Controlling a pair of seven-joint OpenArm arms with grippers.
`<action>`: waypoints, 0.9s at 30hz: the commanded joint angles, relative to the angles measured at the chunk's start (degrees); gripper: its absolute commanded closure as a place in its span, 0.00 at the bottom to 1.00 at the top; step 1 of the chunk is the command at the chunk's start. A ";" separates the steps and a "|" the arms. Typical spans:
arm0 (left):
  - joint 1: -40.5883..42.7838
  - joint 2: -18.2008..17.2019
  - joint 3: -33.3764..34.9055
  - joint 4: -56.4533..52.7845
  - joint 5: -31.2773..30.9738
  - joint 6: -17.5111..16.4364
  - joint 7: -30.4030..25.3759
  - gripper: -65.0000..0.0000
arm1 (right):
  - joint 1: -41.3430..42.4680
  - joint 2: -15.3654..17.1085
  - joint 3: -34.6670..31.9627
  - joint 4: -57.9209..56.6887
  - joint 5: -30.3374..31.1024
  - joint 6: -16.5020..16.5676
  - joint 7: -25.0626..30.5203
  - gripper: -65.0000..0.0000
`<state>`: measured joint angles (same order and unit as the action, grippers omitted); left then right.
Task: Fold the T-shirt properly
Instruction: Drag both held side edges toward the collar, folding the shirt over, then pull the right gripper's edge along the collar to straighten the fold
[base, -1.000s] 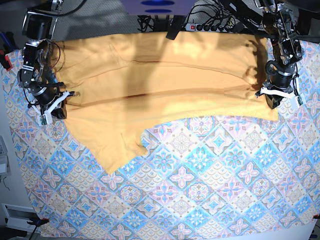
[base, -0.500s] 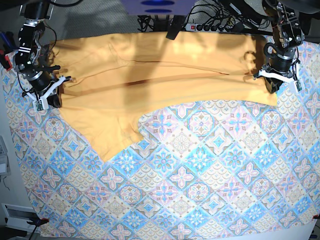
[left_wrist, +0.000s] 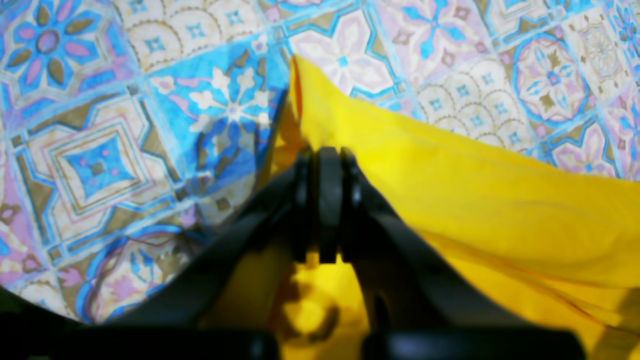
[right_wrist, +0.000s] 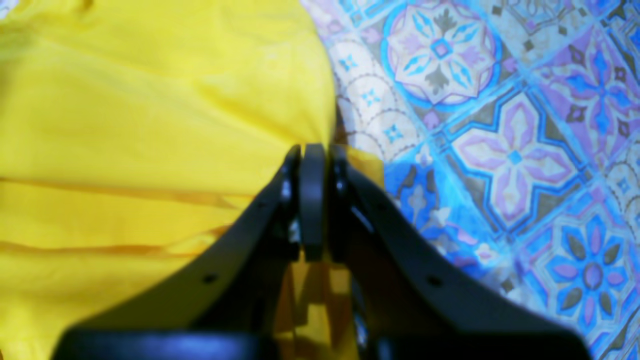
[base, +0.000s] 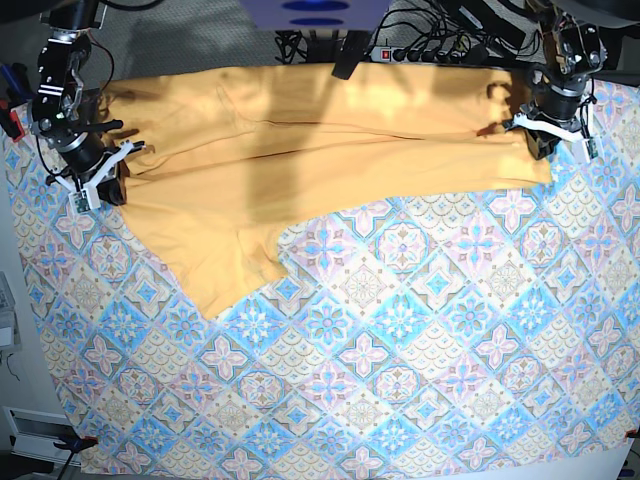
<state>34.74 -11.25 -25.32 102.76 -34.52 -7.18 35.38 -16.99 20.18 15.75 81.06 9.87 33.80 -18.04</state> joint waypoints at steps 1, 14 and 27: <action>0.20 -0.49 -0.31 -0.83 0.28 0.02 -0.69 1.00 | 0.42 1.05 0.21 1.01 0.81 -0.26 1.38 1.00; -3.31 -0.40 -0.31 -8.91 -0.07 0.45 -0.61 0.70 | 0.51 0.96 0.21 1.01 0.81 -0.26 1.38 1.00; -3.66 2.59 -0.57 2.25 -0.25 0.45 -0.78 0.66 | 0.60 0.96 0.65 0.48 0.81 -0.35 1.38 0.99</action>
<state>31.18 -8.12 -25.80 103.72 -34.44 -6.35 35.66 -16.84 20.01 15.70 80.84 9.87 33.82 -18.04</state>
